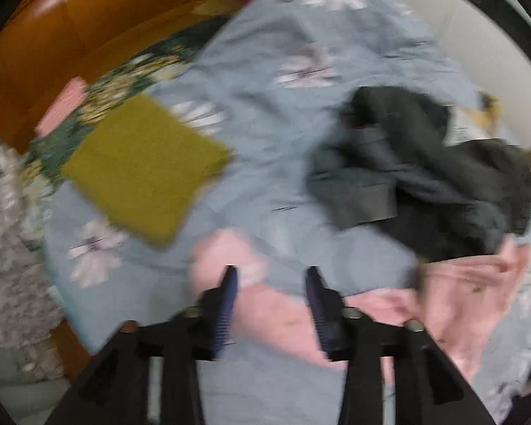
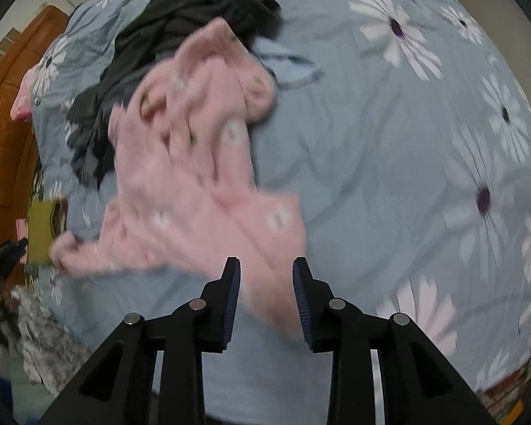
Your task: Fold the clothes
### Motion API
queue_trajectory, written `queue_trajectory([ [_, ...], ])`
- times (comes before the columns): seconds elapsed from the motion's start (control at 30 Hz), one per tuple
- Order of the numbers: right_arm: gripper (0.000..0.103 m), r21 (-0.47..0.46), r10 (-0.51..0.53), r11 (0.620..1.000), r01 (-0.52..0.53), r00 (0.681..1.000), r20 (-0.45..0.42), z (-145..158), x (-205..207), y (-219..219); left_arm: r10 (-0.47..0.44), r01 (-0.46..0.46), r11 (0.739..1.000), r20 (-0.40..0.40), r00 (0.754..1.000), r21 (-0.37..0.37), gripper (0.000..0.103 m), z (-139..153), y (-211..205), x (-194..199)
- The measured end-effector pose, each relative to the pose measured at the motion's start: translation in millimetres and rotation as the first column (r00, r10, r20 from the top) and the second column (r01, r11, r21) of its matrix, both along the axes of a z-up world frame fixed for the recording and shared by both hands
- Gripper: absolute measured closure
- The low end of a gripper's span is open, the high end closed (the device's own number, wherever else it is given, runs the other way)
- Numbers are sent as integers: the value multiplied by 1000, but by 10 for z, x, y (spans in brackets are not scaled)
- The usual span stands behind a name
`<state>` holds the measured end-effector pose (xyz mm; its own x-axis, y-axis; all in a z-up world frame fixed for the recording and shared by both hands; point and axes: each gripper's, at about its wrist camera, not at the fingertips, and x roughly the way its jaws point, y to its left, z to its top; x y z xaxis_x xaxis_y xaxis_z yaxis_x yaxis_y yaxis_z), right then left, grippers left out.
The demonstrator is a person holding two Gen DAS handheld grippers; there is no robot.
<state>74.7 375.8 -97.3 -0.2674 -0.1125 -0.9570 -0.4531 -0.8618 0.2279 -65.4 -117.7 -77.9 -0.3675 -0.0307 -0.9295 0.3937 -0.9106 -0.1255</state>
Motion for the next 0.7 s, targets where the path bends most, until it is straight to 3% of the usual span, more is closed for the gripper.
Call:
queue_trajectory([
  [0.13,58,-100,-56,994,45,992,-112,-27,-816,64,-137,143,976,-47,989,162,44,-22,769,-382],
  [0.23,57,-149,-140,982,117,978,-152,-62,-1404,134,-173,175,963,-27,985,205,44,-114,1053,-529],
  [0.4,57,-150,-211,969,194,972,-106,-187,-2040,234,-232,223,936,4,973,274,39,-266,1515,-770],
  [0.47,58,-105,-204,975,196,977,-68,-246,-2156,259,-256,240,923,15,966,302,39,-327,1699,-867],
  [0.5,60,-96,-209,974,203,976,-53,-275,-2166,276,-268,249,916,20,963,315,41,-357,1792,-915],
  [0.53,71,-101,-216,972,211,976,-40,-311,-2155,309,-280,257,909,25,960,329,42,-388,1884,-963],
  [0.57,87,-118,-221,969,216,975,-29,-356,-2117,350,-292,265,901,30,956,343,58,-418,1976,-1011],
  [0.63,98,-142,-224,965,220,975,-14,-421,-2025,409,-317,280,885,39,948,371,93,-479,2161,-1108],
  [0.7,100,-150,-228,963,222,973,-24,-417,-1902,462,-341,295,869,48,939,398,93,-540,2346,-1204],
])
